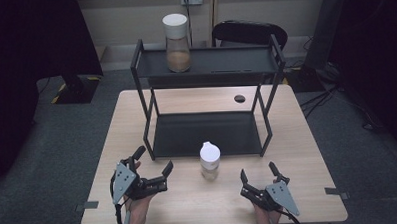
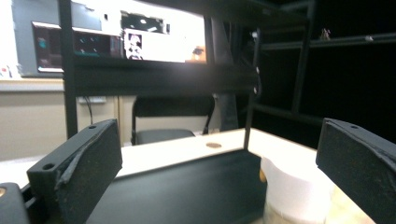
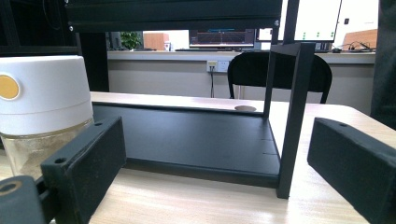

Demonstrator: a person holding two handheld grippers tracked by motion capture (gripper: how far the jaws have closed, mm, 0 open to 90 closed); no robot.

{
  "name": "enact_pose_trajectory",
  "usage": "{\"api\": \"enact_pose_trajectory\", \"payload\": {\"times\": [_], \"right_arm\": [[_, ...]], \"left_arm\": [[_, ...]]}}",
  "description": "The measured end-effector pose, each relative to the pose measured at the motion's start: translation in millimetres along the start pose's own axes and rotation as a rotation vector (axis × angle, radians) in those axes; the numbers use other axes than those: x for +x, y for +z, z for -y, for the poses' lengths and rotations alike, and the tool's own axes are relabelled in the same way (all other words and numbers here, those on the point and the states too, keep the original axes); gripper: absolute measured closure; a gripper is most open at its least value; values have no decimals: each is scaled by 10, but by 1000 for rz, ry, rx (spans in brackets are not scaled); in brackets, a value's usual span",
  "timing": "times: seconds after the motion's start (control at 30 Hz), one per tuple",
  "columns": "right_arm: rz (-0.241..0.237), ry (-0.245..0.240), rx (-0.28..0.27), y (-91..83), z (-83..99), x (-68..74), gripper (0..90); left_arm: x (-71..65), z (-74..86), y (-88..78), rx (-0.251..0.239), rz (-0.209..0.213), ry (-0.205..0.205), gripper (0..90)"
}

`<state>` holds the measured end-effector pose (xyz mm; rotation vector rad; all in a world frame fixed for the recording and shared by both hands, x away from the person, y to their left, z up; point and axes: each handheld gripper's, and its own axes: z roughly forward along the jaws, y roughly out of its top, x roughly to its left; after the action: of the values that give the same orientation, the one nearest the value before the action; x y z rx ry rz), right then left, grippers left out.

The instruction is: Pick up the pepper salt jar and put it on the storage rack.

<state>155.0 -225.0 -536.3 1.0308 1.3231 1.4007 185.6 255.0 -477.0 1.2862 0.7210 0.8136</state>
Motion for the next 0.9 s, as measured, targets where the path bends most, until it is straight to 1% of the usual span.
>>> {"api": "enact_pose_trajectory", "payload": {"times": [0.03,0.13,0.17,0.2,0.23,0.27,0.3,0.47,0.5,0.53,0.63,0.67,0.7,0.73,0.8,0.9], "right_arm": [[0,0,0,0,0,0,32],[1,0,0,0,0,1,33],[1,0,0,0,0,2,32],[1,0,0,0,0,2,32],[1,0,0,0,0,2,32],[2,0,0,0,0,3,32],[2,0,0,0,0,3,32],[4,0,0,0,0,7,32],[4,0,0,0,0,7,33],[4,0,0,0,0,7,32],[4,0,0,0,0,8,32],[4,0,0,0,0,8,33],[5,0,0,0,0,8,32],[4,0,0,0,0,8,33],[4,0,0,0,-1,8,33],[4,0,0,0,-1,8,33]], "left_arm": [[-3,37,-10,10,-3,5,0],[-13,155,-43,24,-15,-4,0],[-21,245,-60,23,-24,-5,0],[-21,245,-60,23,-24,-5,0],[-27,277,-62,28,-29,0,0],[-34,319,-56,49,-35,14,0],[-34,319,-56,49,-35,14,0],[-23,460,-52,59,-30,26,0],[-28,474,-53,66,-34,25,0],[-32,503,-54,63,-39,28,0],[-27,566,-56,61,-45,15,0],[-42,586,-55,66,-58,21,0],[-43,617,-51,64,-66,19,0],[-46,614,-48,67,-72,14,0],[-53,629,-39,59,-82,29,0],[-61,627,-35,61,-84,35,0]]}}
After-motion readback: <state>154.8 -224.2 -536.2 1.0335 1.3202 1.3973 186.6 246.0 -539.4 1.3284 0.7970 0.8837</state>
